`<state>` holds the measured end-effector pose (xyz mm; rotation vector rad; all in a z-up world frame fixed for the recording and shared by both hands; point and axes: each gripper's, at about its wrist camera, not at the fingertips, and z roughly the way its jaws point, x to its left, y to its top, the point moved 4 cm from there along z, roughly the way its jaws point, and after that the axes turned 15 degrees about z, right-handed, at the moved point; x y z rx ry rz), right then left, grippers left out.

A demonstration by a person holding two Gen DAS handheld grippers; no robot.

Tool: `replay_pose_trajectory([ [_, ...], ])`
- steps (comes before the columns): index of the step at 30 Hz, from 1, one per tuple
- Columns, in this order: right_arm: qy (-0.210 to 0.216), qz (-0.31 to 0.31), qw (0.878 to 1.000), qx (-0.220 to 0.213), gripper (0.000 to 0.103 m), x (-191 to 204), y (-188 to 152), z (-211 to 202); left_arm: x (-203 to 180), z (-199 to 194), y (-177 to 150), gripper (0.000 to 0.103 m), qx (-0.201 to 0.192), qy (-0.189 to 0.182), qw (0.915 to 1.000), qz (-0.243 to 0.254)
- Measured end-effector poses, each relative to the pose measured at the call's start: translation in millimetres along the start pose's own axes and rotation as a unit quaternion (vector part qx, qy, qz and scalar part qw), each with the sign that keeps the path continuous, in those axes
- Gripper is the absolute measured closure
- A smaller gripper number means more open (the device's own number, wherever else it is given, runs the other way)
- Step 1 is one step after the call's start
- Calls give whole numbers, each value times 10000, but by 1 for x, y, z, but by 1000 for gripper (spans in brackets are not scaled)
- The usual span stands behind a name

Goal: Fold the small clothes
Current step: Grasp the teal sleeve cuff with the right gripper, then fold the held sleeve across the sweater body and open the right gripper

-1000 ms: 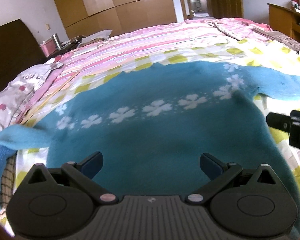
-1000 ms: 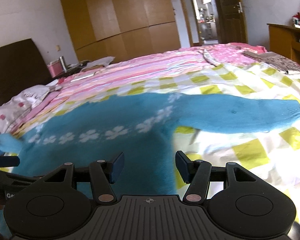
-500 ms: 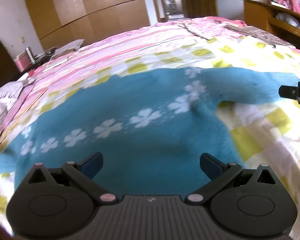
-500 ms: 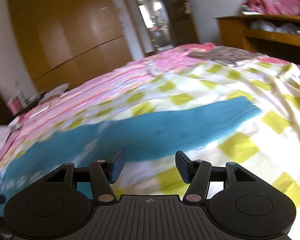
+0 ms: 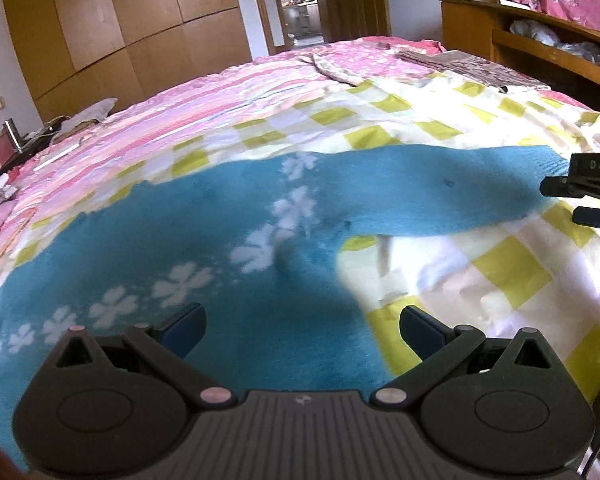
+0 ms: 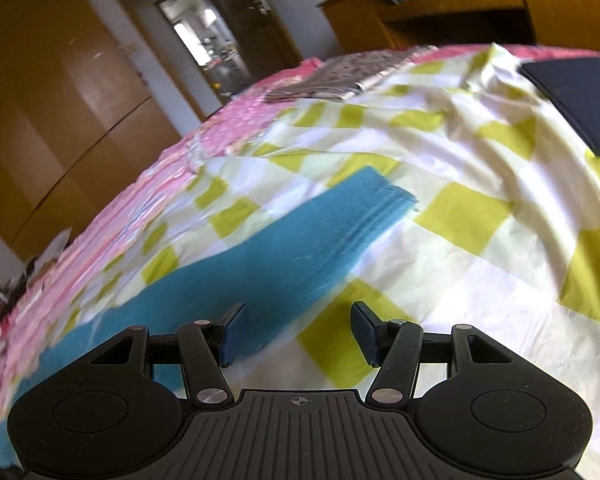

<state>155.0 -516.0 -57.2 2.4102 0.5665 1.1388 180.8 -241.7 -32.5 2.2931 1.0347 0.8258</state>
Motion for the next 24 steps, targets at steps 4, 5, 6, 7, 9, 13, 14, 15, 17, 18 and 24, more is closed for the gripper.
replay_pose_trajectory([
  [4, 128, 260, 9996, -20, 47, -6, 8, 10, -5, 7, 0, 0, 3, -59, 10000, 7],
  [5, 157, 306, 9994, -30, 47, -7, 10, 13, -6, 8, 0, 0, 3, -55, 10000, 14],
  [6, 192, 358, 9992, -35, 47, -9, 12, 15, -6, 8, 0, 0, -2, -54, 10000, 20],
  [7, 234, 426, 9988, -40, 47, -11, 14, 18, -6, 10, 0, 0, -4, -57, 10000, 28],
  [9, 347, 615, 9975, -67, 47, -15, 18, 21, -7, 10, 1, 0, -19, -52, 10000, 37],
  [13, 564, 1023, 9931, -66, 47, -23, 27, 28, -9, 14, 2, 0, -27, -63, 9999, 73],
  [14, 618, 1113, 9918, -61, 47, -25, 28, 30, -10, 14, 2, 0, -33, -57, 9999, 93],
  [15, 674, 1183, 9907, -58, 47, -26, 30, 32, -11, 14, 2, 0, -41, -49, 9999, 120],
  [17, 749, 1254, 9893, -49, 47, -27, 33, 36, -13, 13, 2, 0, -47, -33, 9998, 167],
  [18, 779, 1287, 9886, -50, 47, -27, 34, 38, -14, 13, 2, 0, -53, -26, 9998, 187],
  [24, 1003, 1482, 9838, 39, 48, -27, 34, 39, -16, 13, 4, 0, -90, -43, 9998, 154],
])
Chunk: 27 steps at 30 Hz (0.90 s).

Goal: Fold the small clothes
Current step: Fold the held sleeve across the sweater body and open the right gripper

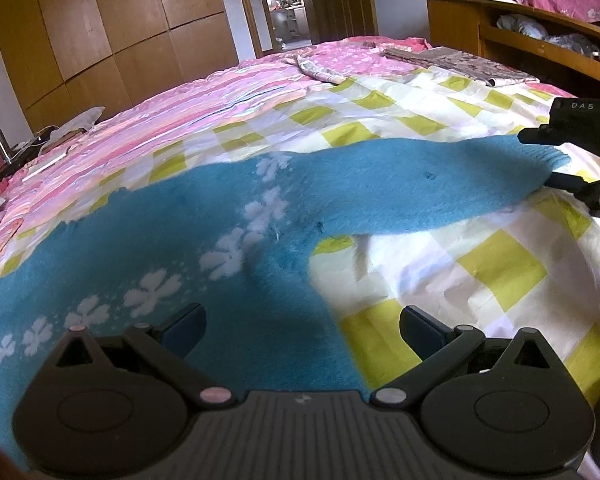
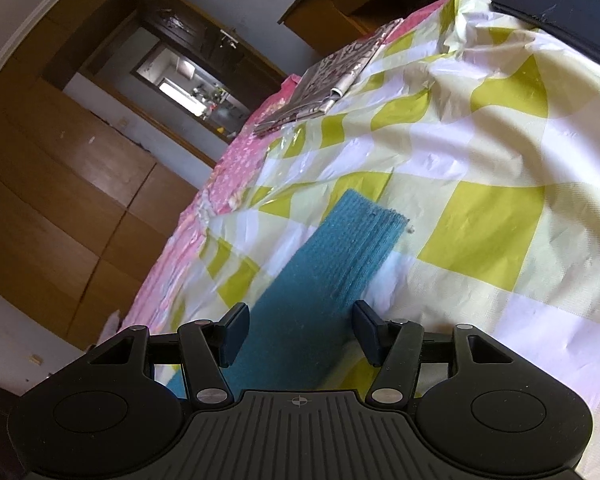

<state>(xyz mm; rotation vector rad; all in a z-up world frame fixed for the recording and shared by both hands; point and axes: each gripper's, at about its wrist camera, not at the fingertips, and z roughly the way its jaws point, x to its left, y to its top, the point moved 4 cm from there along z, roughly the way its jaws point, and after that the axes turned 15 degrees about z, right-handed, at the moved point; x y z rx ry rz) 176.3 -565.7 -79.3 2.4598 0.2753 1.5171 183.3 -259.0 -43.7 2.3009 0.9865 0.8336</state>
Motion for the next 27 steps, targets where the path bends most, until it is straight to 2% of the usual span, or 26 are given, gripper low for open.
replay_pose_trajectory([
  [2, 73, 104, 9999, 42, 48, -2, 0, 2, -2, 0, 1, 0, -12, -12, 10000, 4],
  [8, -73, -273, 9996, -43, 53, 6, -3, 16, -7, -2, 1, 0, -33, -14, 9999, 110],
  [11, -190, -326, 9992, 107, 85, 6, -8, 22, -5, -6, -1, 0, -11, 21, 9999, 106],
  [12, -203, -323, 9992, 129, 88, 5, -10, 23, -2, -7, -2, 0, -5, 38, 9999, 94],
  [15, -193, -522, 9984, 71, 91, 12, -13, 19, 7, -15, -10, 0, 3, 118, 9999, 56],
  [21, 226, -826, 9963, 53, 92, 42, -25, 5, 37, -36, -44, 0, 157, 343, 9993, -77],
  [24, 406, -1186, 9919, 208, 92, 62, -46, -3, 58, -49, -63, 0, 164, 563, 9982, -154],
  [27, 573, -1514, 9859, 432, 92, 84, -77, -13, 78, -58, -81, 0, 198, 521, 9972, -501],
])
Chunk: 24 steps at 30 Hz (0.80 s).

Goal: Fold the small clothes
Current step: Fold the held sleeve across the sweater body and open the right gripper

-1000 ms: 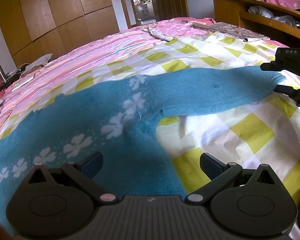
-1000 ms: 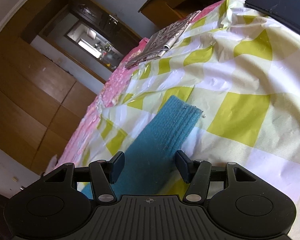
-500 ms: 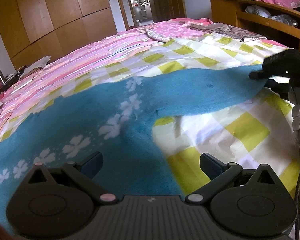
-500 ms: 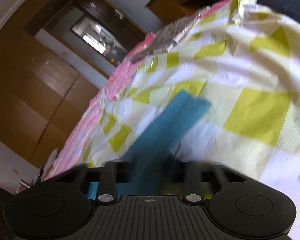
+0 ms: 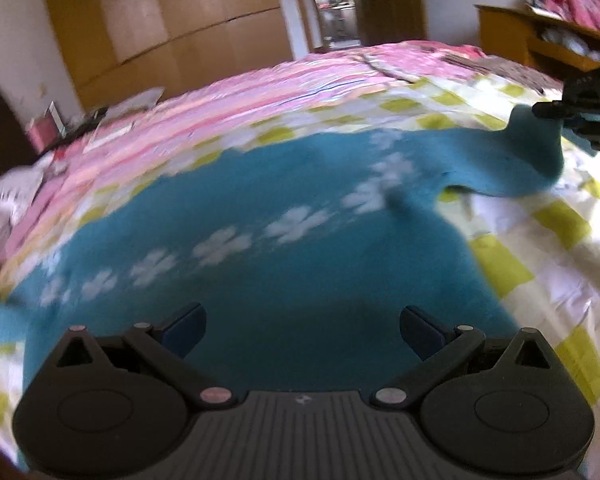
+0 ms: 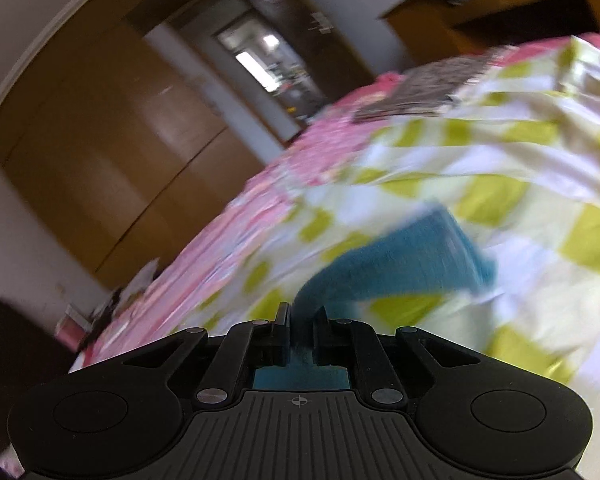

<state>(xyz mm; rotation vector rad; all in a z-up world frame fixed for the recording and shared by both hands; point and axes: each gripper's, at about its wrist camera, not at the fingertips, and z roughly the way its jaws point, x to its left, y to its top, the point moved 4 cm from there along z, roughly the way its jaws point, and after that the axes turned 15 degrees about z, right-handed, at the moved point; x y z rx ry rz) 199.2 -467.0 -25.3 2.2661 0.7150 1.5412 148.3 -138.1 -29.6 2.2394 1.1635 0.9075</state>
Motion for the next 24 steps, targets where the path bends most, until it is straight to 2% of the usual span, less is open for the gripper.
replay_pose_trajectory([
  [5, 188, -699, 9970, 289, 93, 59, -49, 0, 29, -6, -27, 0, 59, -45, 9995, -322],
  [12, 89, -1469, 9865, 719, 93, 131, -108, 31, 74, -21, -64, 0, -19, -1, 9982, -602],
  [24, -152, -2579, 9578, 1257, 93, 198, -225, 77, 144, -20, -121, 0, -153, 110, 9921, -1240],
])
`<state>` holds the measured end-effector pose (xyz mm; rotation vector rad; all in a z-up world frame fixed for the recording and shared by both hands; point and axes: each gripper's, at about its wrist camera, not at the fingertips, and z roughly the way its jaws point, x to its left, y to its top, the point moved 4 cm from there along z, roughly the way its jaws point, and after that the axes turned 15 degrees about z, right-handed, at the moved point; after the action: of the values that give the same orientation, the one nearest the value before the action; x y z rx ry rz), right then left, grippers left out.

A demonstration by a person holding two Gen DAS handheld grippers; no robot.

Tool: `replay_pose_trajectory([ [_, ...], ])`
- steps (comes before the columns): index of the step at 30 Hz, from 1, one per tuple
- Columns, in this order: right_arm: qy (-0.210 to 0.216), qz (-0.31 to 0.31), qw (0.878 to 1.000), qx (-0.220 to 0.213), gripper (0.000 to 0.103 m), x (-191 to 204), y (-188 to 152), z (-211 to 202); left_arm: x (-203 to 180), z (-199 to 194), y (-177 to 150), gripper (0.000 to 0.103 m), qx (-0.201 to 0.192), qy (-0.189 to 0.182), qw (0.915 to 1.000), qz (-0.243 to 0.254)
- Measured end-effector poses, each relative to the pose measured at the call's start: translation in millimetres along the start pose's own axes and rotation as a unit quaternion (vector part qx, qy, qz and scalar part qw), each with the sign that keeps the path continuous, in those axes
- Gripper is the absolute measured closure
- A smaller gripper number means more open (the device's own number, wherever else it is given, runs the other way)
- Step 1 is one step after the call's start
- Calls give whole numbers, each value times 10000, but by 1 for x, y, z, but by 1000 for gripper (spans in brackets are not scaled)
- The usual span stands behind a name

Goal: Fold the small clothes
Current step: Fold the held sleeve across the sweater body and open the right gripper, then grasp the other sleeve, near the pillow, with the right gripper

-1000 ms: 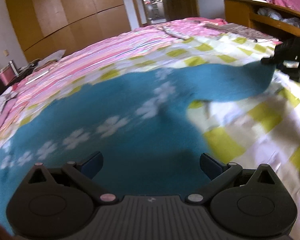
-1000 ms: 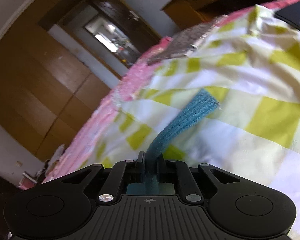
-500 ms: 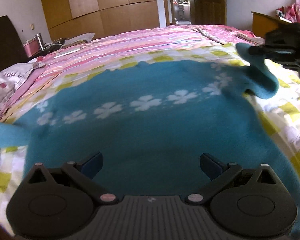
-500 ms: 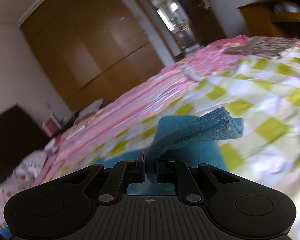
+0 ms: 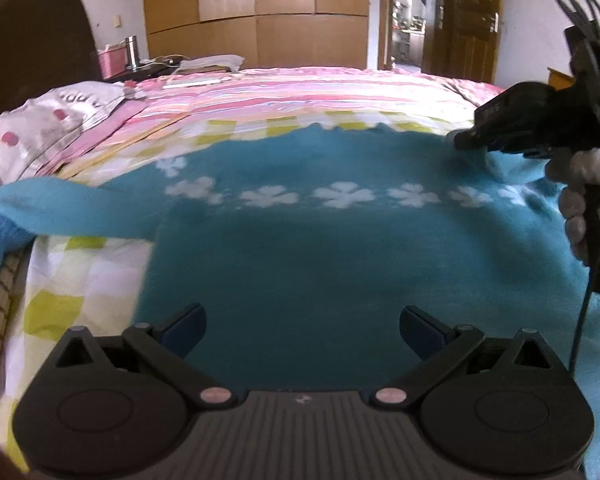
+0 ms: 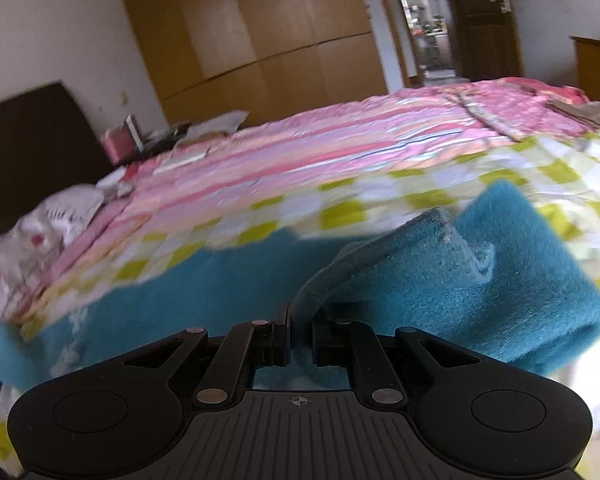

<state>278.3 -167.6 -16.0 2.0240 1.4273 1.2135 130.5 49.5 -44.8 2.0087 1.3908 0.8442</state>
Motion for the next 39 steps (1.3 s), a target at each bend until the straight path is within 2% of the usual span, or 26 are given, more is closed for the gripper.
replay_pose_trajectory([
  [11, -107, -1393, 9901, 107, 93, 90, -52, 44, 46, 4, -6, 0, -85, -53, 9991, -422],
  [16, -144, -2182, 9758, -15, 93, 120, -72, 51, 59, 6, -8, 0, -99, 75, 9987, -489],
  [20, -211, -2768, 9606, -160, 93, 135, -86, 53, 62, 8, -9, 0, -97, 15, 9984, -548],
  [23, -231, -2837, 9585, -151, 93, 138, -89, 56, 63, 9, -10, 0, -89, -8, 9984, -556],
  [26, -192, -3059, 9512, -347, 93, 144, -91, 51, 64, 10, -9, 0, -98, -29, 9982, -596],
  [30, -107, -3239, 9453, -368, 93, 148, -96, 51, 65, 12, -10, 0, -99, -72, 9982, -591],
  [39, 100, -3227, 9460, -288, 93, 148, -99, 52, 61, 12, -9, 0, -142, -87, 9987, -481],
])
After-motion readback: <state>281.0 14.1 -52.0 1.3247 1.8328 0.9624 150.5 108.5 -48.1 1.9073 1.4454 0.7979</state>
